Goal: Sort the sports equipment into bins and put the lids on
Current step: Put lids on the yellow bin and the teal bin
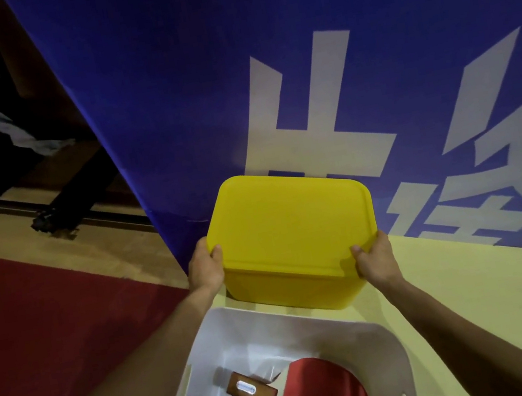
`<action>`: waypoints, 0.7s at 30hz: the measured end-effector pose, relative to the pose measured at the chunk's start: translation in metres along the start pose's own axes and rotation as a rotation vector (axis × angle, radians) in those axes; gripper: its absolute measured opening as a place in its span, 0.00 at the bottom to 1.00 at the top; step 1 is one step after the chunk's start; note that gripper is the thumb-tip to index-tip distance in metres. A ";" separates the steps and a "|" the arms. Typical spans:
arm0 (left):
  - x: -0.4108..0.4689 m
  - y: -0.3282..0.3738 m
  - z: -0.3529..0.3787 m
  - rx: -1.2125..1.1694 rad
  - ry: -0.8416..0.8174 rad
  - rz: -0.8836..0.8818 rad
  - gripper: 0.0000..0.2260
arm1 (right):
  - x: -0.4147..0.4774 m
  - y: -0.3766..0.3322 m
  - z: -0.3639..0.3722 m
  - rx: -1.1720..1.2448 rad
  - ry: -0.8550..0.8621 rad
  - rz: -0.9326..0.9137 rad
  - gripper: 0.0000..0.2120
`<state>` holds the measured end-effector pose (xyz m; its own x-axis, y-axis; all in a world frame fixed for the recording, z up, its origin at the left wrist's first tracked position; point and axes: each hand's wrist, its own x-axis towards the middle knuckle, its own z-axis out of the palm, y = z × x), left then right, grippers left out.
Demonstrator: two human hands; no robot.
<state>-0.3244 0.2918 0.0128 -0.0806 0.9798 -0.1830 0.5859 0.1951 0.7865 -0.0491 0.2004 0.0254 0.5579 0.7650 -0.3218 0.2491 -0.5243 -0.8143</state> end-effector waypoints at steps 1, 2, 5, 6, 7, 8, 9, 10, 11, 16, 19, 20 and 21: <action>0.001 -0.001 0.001 0.007 -0.001 0.006 0.12 | 0.001 0.001 0.000 0.000 -0.003 0.006 0.29; 0.002 -0.003 0.001 0.015 -0.005 0.008 0.12 | 0.003 0.002 0.001 -0.001 -0.004 0.011 0.29; 0.005 -0.005 0.001 0.092 -0.041 0.002 0.13 | 0.006 0.003 0.001 -0.009 -0.001 0.026 0.29; 0.006 -0.004 0.000 0.141 -0.054 0.002 0.13 | 0.007 0.003 0.002 -0.017 0.002 0.032 0.29; 0.006 -0.002 0.000 0.199 -0.065 0.006 0.14 | 0.007 0.003 0.002 -0.021 0.004 0.039 0.29; 0.005 0.000 0.000 0.253 -0.068 0.008 0.15 | 0.007 0.002 0.002 -0.029 0.001 0.043 0.30; 0.004 0.003 0.001 0.305 -0.059 0.021 0.17 | 0.007 0.000 0.001 -0.042 -0.007 0.046 0.30; 0.002 0.007 0.001 0.368 -0.041 0.066 0.21 | 0.005 -0.001 0.000 -0.065 -0.022 0.050 0.30; -0.001 0.012 0.001 0.439 -0.020 0.140 0.24 | 0.003 -0.003 -0.002 -0.100 -0.038 0.057 0.31; -0.025 0.043 0.004 0.413 -0.062 0.347 0.29 | -0.016 -0.009 -0.026 -0.384 0.008 -0.026 0.29; -0.053 0.068 0.011 0.298 -0.166 0.393 0.24 | -0.034 -0.012 -0.048 -0.424 0.013 -0.141 0.25; -0.063 0.078 0.013 0.264 -0.191 0.408 0.23 | -0.039 -0.014 -0.057 -0.429 0.006 -0.178 0.23; -0.074 0.088 0.016 0.233 -0.212 0.426 0.21 | -0.045 -0.016 -0.068 -0.428 -0.002 -0.217 0.22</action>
<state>-0.2538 0.2360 0.0861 0.3546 0.9350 -0.0103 0.6967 -0.2569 0.6698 -0.0244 0.1489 0.0854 0.4559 0.8741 -0.1677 0.6632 -0.4593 -0.5910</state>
